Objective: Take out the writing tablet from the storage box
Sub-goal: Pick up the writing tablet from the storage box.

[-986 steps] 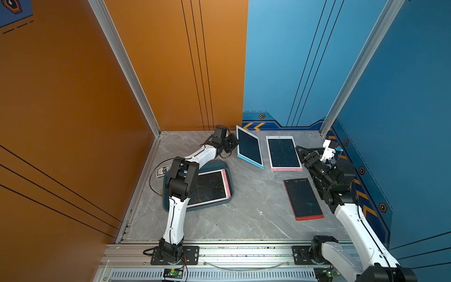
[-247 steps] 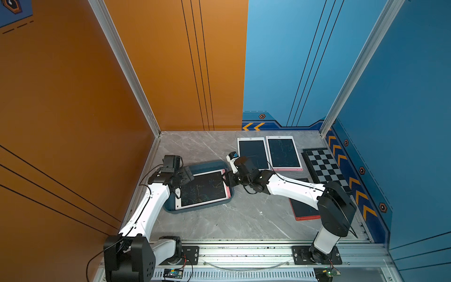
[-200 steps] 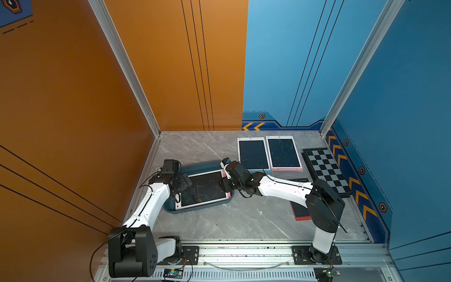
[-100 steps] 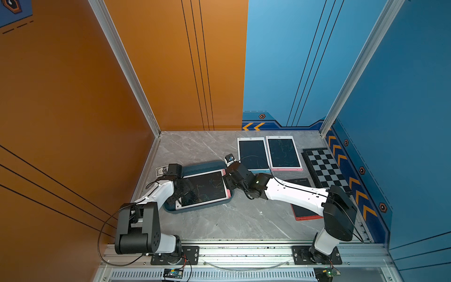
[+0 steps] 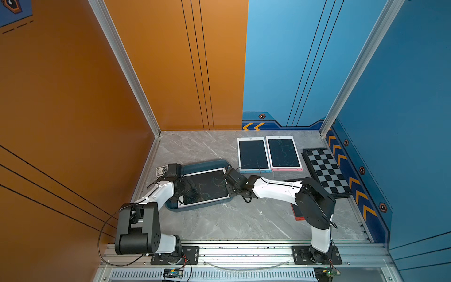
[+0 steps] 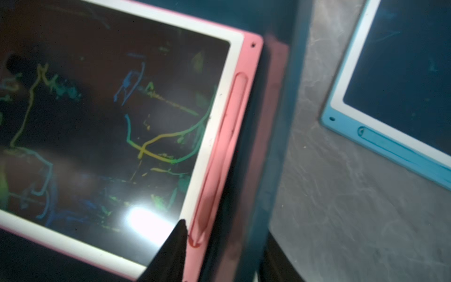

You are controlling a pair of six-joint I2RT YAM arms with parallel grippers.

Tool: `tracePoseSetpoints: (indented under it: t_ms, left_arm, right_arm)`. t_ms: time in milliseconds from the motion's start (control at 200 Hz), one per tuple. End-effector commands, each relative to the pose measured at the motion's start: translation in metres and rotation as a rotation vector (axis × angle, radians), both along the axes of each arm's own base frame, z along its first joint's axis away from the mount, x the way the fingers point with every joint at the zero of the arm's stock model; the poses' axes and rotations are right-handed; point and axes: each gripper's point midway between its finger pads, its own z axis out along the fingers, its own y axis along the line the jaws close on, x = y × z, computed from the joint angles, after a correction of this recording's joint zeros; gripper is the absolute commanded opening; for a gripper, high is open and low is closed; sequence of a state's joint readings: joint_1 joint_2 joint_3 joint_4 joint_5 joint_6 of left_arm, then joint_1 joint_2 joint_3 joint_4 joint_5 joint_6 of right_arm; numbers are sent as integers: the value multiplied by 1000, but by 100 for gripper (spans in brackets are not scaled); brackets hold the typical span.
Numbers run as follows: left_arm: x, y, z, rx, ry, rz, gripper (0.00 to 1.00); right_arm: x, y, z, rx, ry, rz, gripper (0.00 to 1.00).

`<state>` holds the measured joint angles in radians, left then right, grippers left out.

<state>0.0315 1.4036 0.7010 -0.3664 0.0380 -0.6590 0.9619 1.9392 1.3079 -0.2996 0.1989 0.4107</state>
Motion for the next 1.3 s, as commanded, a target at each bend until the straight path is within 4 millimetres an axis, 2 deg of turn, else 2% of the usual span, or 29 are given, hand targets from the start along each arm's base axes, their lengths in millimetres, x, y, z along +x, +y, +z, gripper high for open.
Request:
tracePoseSetpoints:
  t_ms: [0, 125, 315, 400, 521, 536, 601, 716, 861, 1091, 1141, 1291]
  left_arm:
    - [14, -35, 22, -153, -110, -68, 99]
    - [21, -47, 51, -212, -203, -85, 98]
    - [27, -65, 111, -288, -364, -125, 94]
    - [25, -71, 126, -310, -404, -134, 91]
    - [21, -78, 135, -355, -420, -145, 87]
    - [21, -78, 136, -358, -421, -148, 83]
    - [20, -80, 138, -370, -426, -152, 79]
    - [19, -82, 143, -387, -434, -160, 66]
    - [18, -85, 147, -414, -438, -173, 55]
    - [19, -100, 159, -524, -475, -207, 53]
    - [24, -102, 170, -542, -520, -225, 53]
    - [25, -108, 178, -583, -538, -246, 52]
  right_arm:
    - [-6, 14, 4, 40, 40, 28, 35]
    - [-7, 15, 3, 39, 43, 28, 31]
    - [-3, 14, 4, 39, 39, 18, 28]
    - [-1, 13, 6, 45, 37, 9, 27]
    - [4, 10, 10, 54, 35, -8, 26]
    - [4, 10, 11, 56, 35, -10, 26]
    - [6, 8, 13, 62, 32, -18, 26]
    - [9, 4, 14, 65, 34, -33, 24]
    - [12, 0, 13, 69, 40, -52, 23]
    - [12, -1, 9, 71, 54, -63, 22]
    - [12, -1, 8, 70, 55, -64, 22]
    - [13, -4, 7, 71, 60, -72, 21]
